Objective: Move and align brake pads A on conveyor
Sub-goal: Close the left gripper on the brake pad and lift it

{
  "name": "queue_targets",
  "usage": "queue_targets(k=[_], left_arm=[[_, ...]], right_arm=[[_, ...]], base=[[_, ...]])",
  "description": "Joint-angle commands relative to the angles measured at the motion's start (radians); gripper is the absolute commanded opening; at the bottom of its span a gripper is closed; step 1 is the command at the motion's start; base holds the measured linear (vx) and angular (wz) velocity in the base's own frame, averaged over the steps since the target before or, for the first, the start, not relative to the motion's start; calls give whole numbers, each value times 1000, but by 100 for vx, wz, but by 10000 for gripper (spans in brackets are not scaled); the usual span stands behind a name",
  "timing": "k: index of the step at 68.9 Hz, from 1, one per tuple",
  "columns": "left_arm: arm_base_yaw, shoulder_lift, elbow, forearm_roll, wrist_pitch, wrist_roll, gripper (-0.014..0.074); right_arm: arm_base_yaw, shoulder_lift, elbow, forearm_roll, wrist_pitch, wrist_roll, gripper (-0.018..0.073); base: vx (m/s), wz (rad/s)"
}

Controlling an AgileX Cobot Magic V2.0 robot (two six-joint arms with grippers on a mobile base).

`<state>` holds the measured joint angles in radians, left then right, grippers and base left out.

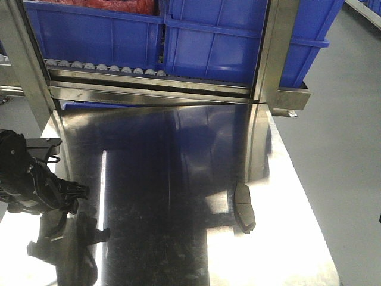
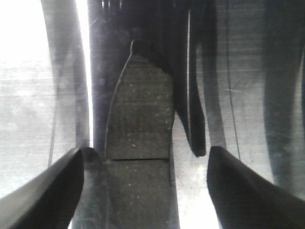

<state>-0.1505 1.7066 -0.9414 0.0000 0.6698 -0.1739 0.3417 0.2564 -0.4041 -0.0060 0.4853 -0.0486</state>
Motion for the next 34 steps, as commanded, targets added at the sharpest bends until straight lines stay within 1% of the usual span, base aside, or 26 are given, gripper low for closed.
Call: queue_targets(k=[1,14,34], left_arm=[[1,-28,-27,0,-28,1,470],[1,5,-27,0,-27,1,421],[1,-2,-27,0,-32,0,363]], right_arm=[[-2,10,-26,-7,-75,-5,-3],[-2,10,-26,-7,-75,-5,-3],[-2,10,-26,-7,-75,-5,-3]], base=[[0,0],[0,0],[0,0]])
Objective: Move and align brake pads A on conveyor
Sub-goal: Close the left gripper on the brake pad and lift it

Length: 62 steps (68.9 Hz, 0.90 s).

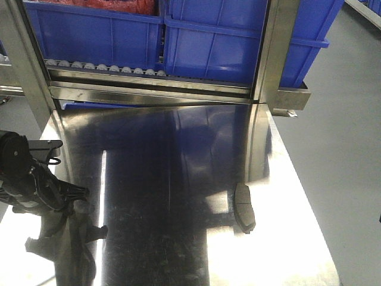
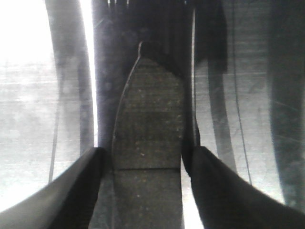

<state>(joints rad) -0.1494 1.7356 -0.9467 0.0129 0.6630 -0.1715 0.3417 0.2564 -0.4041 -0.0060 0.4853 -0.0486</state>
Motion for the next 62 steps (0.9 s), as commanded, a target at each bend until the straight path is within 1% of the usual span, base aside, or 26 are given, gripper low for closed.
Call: queue_targets(k=[1,19,30,38,62], left_arm=[[-1,-31,-21,-13,-25,-2,357],[-1,-45,-21,-13,-25,-2,190],[-1,-87,-21,-13,-37,-2,120],[-1,-92,-21,-13,-37,-2,98],[-1,-92,-21,-13,-47,-3,97]], right_arm=[[-2,10,-26,-7,-75,-5,-3],[-2,10,-26,-7,-75,-5,-3],[-2,10,-26,-7,-75,-5,-3],[-2,10,-26,-7,-75,-5,-3],[-2,10,-26,-7,-75,-5,-3]], base=[[0,0],[0,0],[0,0],[0,0],[0,0]])
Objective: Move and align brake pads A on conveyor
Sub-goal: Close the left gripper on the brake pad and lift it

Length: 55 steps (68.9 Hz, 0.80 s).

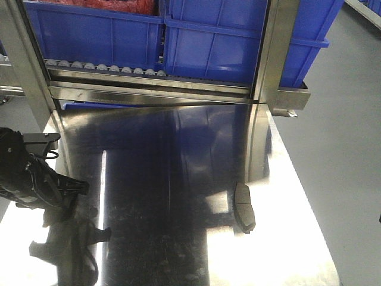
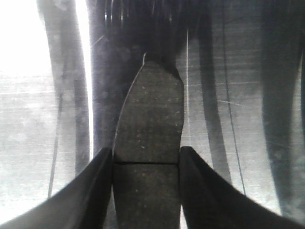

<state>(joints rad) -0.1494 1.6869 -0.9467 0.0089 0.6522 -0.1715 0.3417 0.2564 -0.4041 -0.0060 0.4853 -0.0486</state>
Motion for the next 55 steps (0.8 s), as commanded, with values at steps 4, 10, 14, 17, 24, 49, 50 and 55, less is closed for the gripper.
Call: queue_targets(k=[4,10,14,17,24,49,50,55], left_arm=[[-1,-44,-21,-9,-36,-4,97],[-1,-44,-21,-9,-48,-4,97],[-1,-44,-21,-9,-55,-1,97],[-1,-44,-21,-9,-56,-2,97],[-1,-44,-21,-9,-56,-2,97],[-1,-44,-21,-9,-56,-2,97],[-1,-44,-21,-9,-56,-2,97],[-1,-44,-21,-9,-56,-2,97]], right_arm=[[-2,10,-26,-7,-75,-5,-3],[-2,10,-26,-7,-75,-5,-3],[-2,10,-26,-7,-75,-5,-3],[-2,10,-26,-7,-75,-5,-3],[-2,10,-26,-7,-75,-5,-3],[-2,10,-26,-7,-75,-5,-3],[-2,10,-26,-7,-75,-5,-3],[-2,10,-26,-7,-75,-5,-3]], base=[[0,0],[0,0],[0,0],[0,0],[0,0],[0,0],[0,0],[0,0]])
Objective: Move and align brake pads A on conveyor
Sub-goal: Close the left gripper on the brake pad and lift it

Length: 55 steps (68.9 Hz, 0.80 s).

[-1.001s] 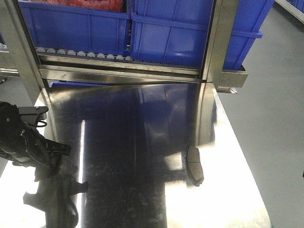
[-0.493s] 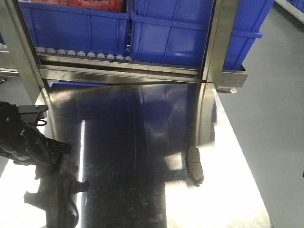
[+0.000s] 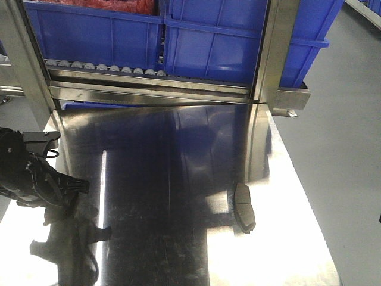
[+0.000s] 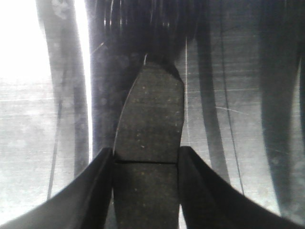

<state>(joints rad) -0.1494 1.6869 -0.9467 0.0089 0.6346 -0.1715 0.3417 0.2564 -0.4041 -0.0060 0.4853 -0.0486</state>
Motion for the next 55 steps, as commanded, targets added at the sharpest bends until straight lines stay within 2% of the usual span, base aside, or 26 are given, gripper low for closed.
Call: queue_targets(k=[1,55], left_arm=[[-1,-44,-21,-9,-38,-2,97],[-1,-51,-21,-9,-129,-3,97]], right_arm=[[-2,10,-26,-7,-75,-5,-3],[-2,10,-26,-7,-75,-5,-3]], base=[[0,0],[0,0]])
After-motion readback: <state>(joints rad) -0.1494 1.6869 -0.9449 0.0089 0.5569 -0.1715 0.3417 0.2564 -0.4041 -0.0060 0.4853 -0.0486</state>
